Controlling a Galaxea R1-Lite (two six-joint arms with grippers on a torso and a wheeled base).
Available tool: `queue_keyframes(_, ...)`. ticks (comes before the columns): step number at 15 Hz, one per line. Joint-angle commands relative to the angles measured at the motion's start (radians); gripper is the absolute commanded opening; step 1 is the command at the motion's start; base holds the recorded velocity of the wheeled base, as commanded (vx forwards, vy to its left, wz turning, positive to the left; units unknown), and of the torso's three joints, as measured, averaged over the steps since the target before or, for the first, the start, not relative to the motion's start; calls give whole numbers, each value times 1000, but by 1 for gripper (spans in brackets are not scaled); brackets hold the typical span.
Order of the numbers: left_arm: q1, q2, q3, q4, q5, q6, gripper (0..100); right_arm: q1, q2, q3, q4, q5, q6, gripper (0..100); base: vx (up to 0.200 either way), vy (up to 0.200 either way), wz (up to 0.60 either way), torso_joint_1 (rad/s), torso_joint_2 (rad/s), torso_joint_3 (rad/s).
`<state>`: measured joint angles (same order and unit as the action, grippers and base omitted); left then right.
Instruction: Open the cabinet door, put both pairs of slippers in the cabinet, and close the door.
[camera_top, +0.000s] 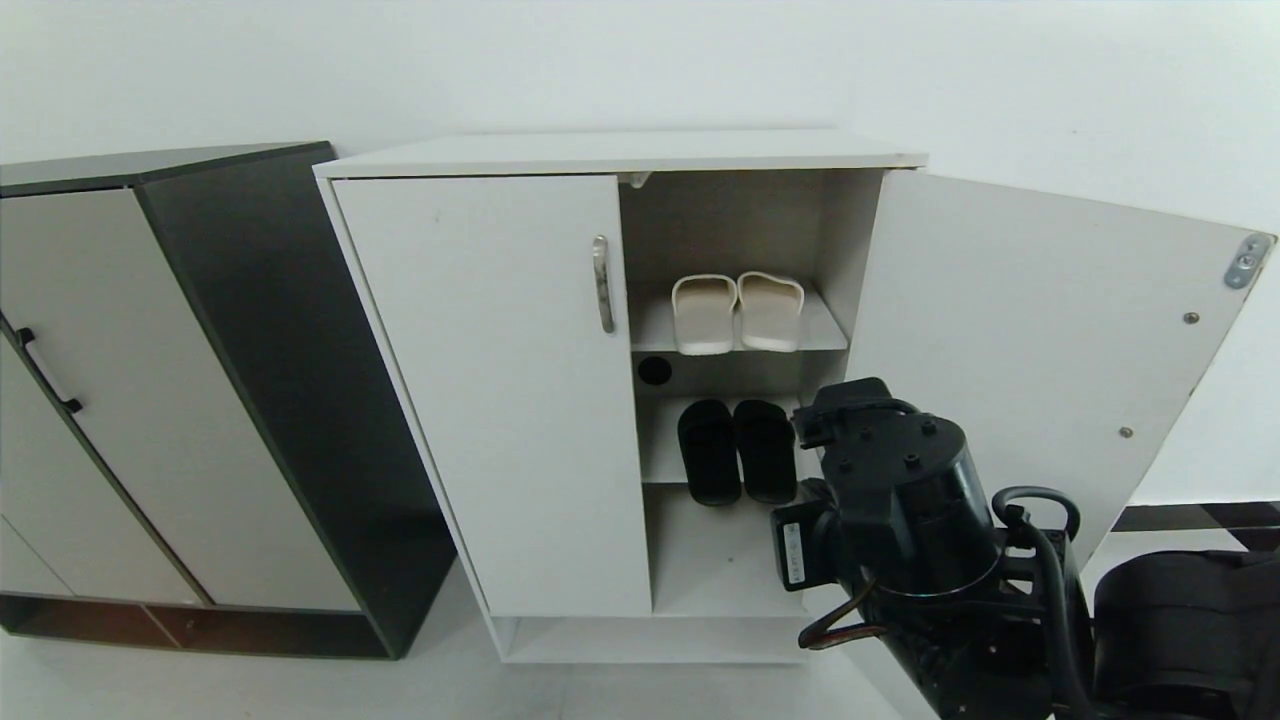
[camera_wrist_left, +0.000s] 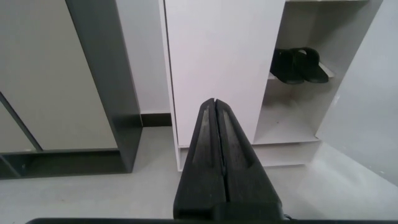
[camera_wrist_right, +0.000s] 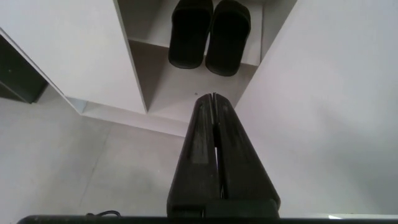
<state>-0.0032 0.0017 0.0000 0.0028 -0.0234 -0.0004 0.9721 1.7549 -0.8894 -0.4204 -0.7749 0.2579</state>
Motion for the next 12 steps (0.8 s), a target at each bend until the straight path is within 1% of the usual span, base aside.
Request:
queue_keyframes(1, 0, 0, 0, -1, 0, -1, 0, 0, 2, 4, -1, 0, -2, 0, 0, 0, 0, -2, -144, -149)
queue_keyframes(3, 0, 0, 0, -1, -1, -1, 0, 0, 2, 6, -1, 0, -2, 0, 0, 0, 0, 24, -195, -298)
queue_keyframes(6, 0, 0, 0, -1, -1, 0, 0, 0, 0, 4, 0, 0, -2, 0, 0, 0, 0, 48, -461, -356)
queue_keyframes(12, 0, 0, 0, -1, -1, 0, 0, 0, 2, 3, -1, -1, -3, 0, 0, 0, 0, 117, -457, -342)
